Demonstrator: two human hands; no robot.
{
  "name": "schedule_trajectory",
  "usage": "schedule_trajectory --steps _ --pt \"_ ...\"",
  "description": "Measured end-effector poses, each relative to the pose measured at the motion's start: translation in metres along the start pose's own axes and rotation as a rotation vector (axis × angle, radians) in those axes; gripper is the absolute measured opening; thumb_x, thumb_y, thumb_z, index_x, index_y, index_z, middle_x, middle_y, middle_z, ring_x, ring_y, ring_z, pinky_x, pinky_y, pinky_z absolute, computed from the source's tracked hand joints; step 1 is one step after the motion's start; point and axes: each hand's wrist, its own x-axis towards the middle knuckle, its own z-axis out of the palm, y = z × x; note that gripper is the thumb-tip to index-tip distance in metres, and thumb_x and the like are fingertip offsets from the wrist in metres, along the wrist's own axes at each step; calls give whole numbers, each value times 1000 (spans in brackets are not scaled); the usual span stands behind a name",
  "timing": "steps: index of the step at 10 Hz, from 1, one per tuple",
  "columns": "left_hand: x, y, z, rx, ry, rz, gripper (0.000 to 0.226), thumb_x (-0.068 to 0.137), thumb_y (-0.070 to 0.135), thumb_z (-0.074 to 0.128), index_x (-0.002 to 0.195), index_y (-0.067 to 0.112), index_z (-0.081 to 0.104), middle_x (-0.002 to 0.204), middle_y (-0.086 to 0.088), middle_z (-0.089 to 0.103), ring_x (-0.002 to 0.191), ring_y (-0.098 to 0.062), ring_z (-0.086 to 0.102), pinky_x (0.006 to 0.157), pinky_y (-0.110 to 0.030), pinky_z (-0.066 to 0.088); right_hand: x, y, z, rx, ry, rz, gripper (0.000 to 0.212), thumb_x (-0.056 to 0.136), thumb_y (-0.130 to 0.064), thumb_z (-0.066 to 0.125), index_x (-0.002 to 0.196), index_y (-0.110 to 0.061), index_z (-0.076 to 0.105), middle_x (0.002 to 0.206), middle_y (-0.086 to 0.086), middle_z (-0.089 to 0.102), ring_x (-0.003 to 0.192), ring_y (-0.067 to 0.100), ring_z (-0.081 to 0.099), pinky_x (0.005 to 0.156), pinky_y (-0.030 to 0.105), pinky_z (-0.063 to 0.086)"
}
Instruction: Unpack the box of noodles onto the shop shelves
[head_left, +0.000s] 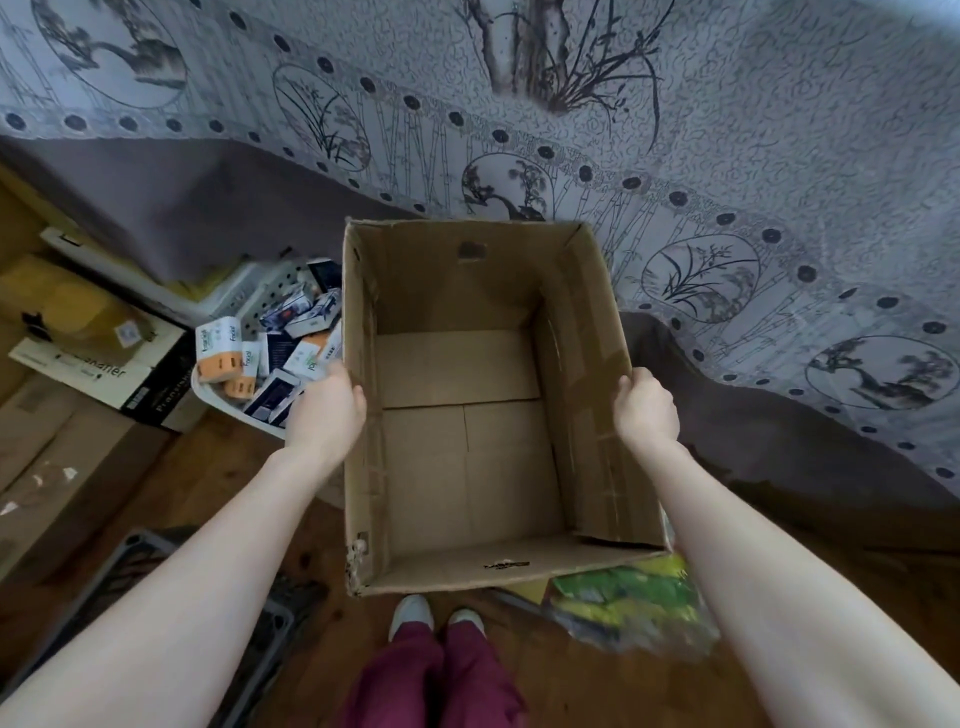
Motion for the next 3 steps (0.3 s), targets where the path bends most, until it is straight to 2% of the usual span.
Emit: schedule_trajectory --steps 1,2,3 --pt "-3 1 0 25 -12 8 29 97 18 38 117 -3 43 95 -25 62 85 -39 60 66 -39 46 -1 1 -1 -8 -55 21 30 99 -22 31 119 -2 44 118 23 57 109 41 53 83 41 41" --pt "-10 -1 -2 47 -48 7 34 98 25 40 118 -1 44 94 -22 62 84 -36 61 65 -36 47 -8 4 0 -35 -52 -25 35 96 -19 40 126 -1 40 128 20 50 119 38 46 92 43 41" --pt "-21 4 -10 89 -22 -4 38 97 30 40 121 0 45 95 -18 62 84 -32 61 62 -32 45 -20 -7 -4 -53 92 -195 42 92 -14 47 131 1 40 137 18 43 127 34 39 104 44 37"
